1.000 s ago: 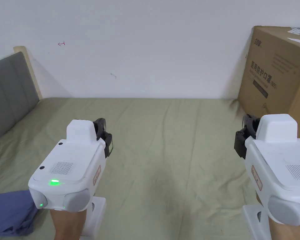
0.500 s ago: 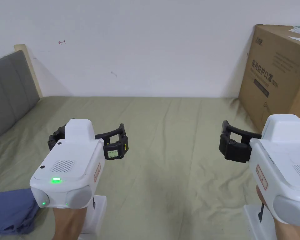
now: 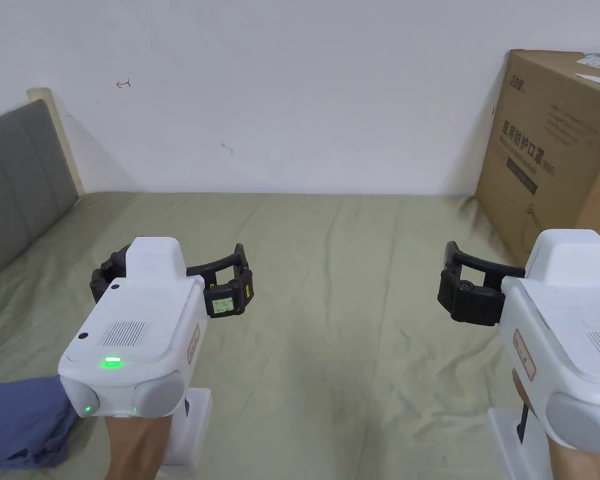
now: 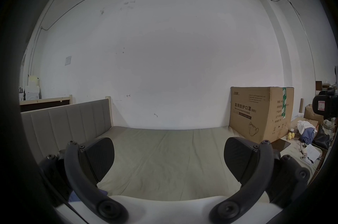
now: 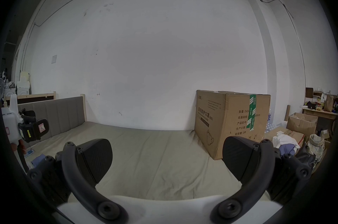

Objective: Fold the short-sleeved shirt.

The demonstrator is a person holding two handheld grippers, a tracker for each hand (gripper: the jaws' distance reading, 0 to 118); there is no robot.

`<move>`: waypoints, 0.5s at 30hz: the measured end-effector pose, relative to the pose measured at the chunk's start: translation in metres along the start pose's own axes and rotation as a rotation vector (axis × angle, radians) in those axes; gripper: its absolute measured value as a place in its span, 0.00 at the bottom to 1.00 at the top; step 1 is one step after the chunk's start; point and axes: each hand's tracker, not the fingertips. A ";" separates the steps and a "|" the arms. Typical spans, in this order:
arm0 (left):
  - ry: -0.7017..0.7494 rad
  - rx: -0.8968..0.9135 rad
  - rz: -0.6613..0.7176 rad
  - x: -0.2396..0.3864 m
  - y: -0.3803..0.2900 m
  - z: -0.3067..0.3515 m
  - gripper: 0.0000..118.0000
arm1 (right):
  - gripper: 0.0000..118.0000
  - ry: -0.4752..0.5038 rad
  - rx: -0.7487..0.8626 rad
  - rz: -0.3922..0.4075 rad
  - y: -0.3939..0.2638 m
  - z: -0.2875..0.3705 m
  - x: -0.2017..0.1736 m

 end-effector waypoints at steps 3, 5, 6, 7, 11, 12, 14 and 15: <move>0.006 0.004 0.011 -0.002 0.000 0.000 1.00 | 1.00 -0.001 0.002 0.004 0.000 0.001 0.000; 0.003 0.006 0.013 -0.004 0.000 -0.001 1.00 | 1.00 -0.004 0.005 0.006 -0.001 0.002 -0.001; 0.004 0.007 0.013 -0.004 0.000 -0.001 1.00 | 1.00 -0.004 0.006 0.007 -0.001 0.002 -0.001; 0.008 0.008 0.012 -0.005 0.000 0.000 1.00 | 1.00 -0.003 0.005 0.006 0.000 0.002 -0.001; 0.015 0.008 0.013 -0.006 0.000 0.000 1.00 | 1.00 -0.001 0.008 0.005 0.001 0.002 -0.001; 0.015 0.009 0.016 -0.006 0.000 0.000 1.00 | 1.00 -0.002 0.009 0.005 0.001 0.002 -0.001; 0.013 0.011 0.023 -0.006 0.000 0.000 1.00 | 1.00 -0.002 0.012 0.005 0.001 0.002 -0.002; 0.012 0.012 0.024 -0.006 0.000 0.000 1.00 | 1.00 -0.002 0.012 0.005 0.001 0.002 -0.002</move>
